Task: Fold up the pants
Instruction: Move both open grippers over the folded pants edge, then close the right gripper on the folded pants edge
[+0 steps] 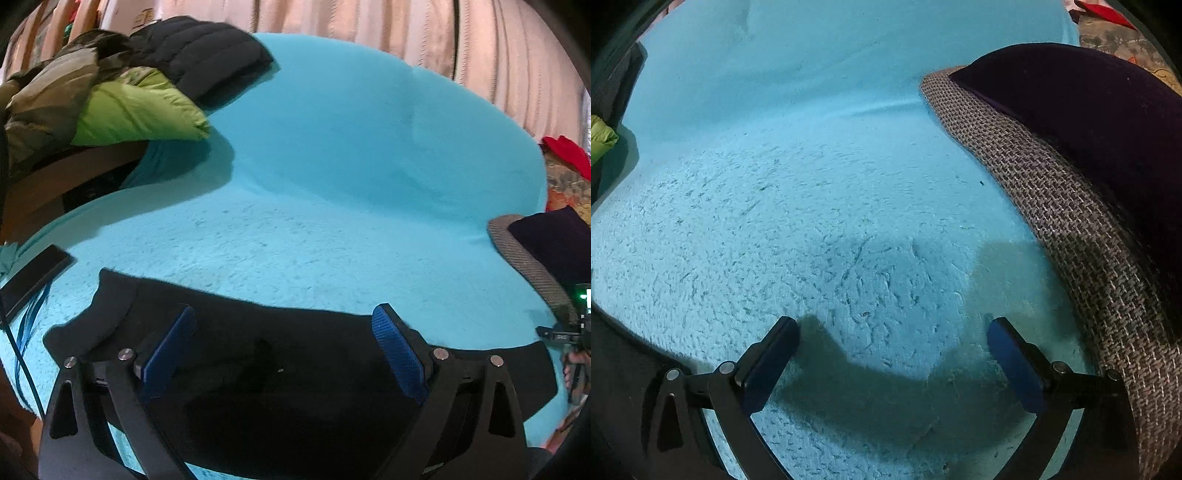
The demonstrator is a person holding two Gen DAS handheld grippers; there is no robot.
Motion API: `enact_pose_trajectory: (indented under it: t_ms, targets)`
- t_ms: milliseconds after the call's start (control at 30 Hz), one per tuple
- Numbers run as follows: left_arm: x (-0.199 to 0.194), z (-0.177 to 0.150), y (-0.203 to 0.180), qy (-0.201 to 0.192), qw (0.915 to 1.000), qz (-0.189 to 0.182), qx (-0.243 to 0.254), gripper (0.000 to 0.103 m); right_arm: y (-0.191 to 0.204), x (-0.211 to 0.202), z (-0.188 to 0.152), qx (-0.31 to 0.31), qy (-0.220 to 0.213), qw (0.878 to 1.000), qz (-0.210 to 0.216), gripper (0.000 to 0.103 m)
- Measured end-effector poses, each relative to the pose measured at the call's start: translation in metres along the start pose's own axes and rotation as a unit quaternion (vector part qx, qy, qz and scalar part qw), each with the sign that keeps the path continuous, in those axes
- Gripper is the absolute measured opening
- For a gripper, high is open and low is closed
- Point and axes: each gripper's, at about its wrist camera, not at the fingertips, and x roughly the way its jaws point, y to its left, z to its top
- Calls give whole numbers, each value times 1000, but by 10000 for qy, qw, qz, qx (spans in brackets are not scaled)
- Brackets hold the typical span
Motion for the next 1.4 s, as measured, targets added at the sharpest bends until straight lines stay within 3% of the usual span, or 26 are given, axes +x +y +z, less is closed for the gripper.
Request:
enact_pose_trajectory:
  t_ms: [133,300,500,633,733,800,867,933,967,1067,1200,1400]
  targets:
    - [-4,-3,-3,-93,9995,-5,302,97,-3,-3,1,41,49,10000,52,102]
    - [6,-5,9,206,9998,-67,22,97,-1,-20,-20,100,11,9999,39,102]
    - [20,-17,0,685,9972,-229,209,97,19,-43,-49,56,35,9997,251,103]
    - [33,-24,5,1089,9938,-240,-18,97,26,-62,-75,-40,17,9996,290,103]
    - [35,-27,14,1183,9919,-358,-298,97,23,-76,-80,316,172,9982,485,103]
    - [35,-27,13,1192,9918,-354,-288,97,15,-91,-84,1013,11,9852,1380,101]
    - [35,-28,10,1202,9920,-311,-225,98,8,-97,-93,1870,-58,9465,2630,99]
    - [35,-28,10,1212,9920,-304,-201,98,9,-92,-103,2375,187,9202,3106,99]
    - [35,-27,10,1216,9919,-309,-197,98,11,-88,-109,2522,375,9137,3164,99]
    - [35,-27,11,1217,9918,-323,-199,98,10,-89,-119,2745,411,9014,3324,98]
    - [37,-26,12,1228,9918,-307,-197,99,12,-81,-126,3093,733,8631,3926,98]
    - [37,-26,13,1227,9917,-338,-181,100,18,-63,-108,3090,715,8575,4052,97]
